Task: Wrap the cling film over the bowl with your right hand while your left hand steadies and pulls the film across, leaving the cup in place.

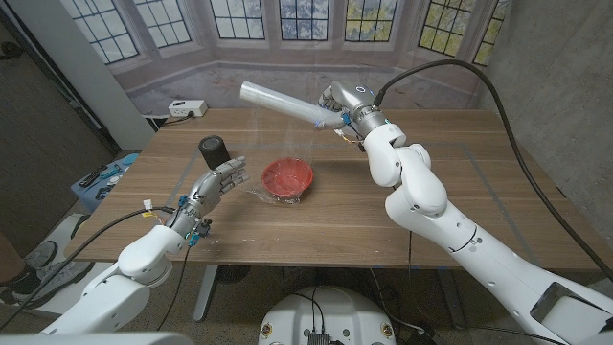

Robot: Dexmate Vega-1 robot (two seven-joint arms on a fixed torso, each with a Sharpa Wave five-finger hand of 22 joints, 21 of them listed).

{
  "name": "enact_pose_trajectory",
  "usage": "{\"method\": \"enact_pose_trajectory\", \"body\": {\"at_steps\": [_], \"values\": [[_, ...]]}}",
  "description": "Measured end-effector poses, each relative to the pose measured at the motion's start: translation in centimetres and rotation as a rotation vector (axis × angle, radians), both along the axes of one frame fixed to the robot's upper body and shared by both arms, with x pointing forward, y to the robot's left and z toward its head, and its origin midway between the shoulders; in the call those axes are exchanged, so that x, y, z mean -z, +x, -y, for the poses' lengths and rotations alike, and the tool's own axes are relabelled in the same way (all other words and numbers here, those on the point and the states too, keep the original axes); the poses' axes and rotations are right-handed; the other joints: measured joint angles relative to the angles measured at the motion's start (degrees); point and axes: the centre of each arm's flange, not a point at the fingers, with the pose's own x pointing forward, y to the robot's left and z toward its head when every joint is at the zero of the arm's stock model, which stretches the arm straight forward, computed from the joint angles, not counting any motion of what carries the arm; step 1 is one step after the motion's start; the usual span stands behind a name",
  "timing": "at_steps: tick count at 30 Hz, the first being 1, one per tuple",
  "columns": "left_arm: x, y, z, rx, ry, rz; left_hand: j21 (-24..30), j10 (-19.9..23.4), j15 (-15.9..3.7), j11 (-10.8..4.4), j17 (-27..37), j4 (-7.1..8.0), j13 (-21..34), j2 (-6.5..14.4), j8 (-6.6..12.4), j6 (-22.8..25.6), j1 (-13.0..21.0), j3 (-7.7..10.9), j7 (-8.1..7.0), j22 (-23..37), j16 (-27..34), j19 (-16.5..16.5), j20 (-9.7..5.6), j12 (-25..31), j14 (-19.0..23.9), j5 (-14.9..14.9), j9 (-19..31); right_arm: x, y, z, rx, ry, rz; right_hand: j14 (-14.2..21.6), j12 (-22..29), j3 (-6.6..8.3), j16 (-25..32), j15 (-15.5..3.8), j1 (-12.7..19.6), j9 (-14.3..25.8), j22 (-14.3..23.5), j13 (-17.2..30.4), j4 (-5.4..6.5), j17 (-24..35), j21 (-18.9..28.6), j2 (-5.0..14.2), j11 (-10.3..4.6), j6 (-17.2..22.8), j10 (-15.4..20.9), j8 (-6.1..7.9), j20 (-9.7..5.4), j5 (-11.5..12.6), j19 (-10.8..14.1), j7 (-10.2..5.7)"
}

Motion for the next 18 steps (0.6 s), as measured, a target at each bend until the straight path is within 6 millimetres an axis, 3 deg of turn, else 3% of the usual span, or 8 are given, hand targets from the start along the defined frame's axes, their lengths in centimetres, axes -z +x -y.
{"method": "enact_pose_trajectory", "body": {"at_steps": [5,10,13,18], "values": [[0.3,0.3,-0.1,-0.013,-0.005,-0.014,1.1,4.4,-1.01,-0.63,0.0,-0.37,0.1,-1.1,0.9,4.1,7.4,0.28,0.72,0.3,0.5,4.6,-0.52,1.3,5.4,0.0,0.0,-0.2,0.0,-0.1,-0.008,0.011,-0.003,0.0,0.0,-0.06,0.0,0.0,0.0,0.0,0.0,0.0,-0.06,0.0,0.0,0.0,0.03,0.0,0.0,-0.05,0.0,0.0,0.0,-0.01],[0.4,0.7,-0.2,-0.029,-0.016,-0.026,2.8,11.0,-2.43,-1.34,0.4,-0.23,0.5,-1.6,1.62,10.4,15.6,-1.23,1.81,0.6,2.1,10.6,-1.19,2.9,13.3,0.2,0.0,-0.3,0.0,-0.2,-0.02,0.021,-0.01,-0.1,0.0,-0.06,0.0,0.1,0.3,0.0,0.0,0.0,-0.06,0.3,0.0,0.32,0.31,0.0,-0.3,-0.02,0.0,0.0,0.0,-0.01],[0.6,0.9,-0.3,-0.041,-0.023,-0.035,4.1,15.0,-3.56,-2.32,0.8,0.01,1.1,-1.7,1.85,14.1,18.3,-2.74,2.03,0.8,3.2,13.9,-1.7,4.1,17.9,0.6,0.0,-0.4,0.0,-0.3,-0.027,0.026,-0.013,-0.2,0.0,-0.16,0.0,0.19,0.4,0.0,0.0,0.3,0.04,0.3,0.0,0.38,0.32,0.0,-0.3,0.03,0.0,0.0,0.0,-0.01],[0.7,1.2,-0.3,-0.06,-0.04,-0.042,6.9,24.5,-6.33,-4.2,1.4,0.27,2.4,-1.6,4.23,24.3,20.5,-5.19,1.96,1.1,6.6,20.0,-3.37,7.2,27.3,1.3,0.2,-0.4,0.0,-0.4,-0.036,0.028,-0.017,-0.2,0.0,-0.3,0.0,0.2,0.4,0.0,0.0,0.3,0.18,0.3,0.0,0.37,0.32,0.0,-0.3,0.03,0.0,-0.2,0.0,-0.01]]}}
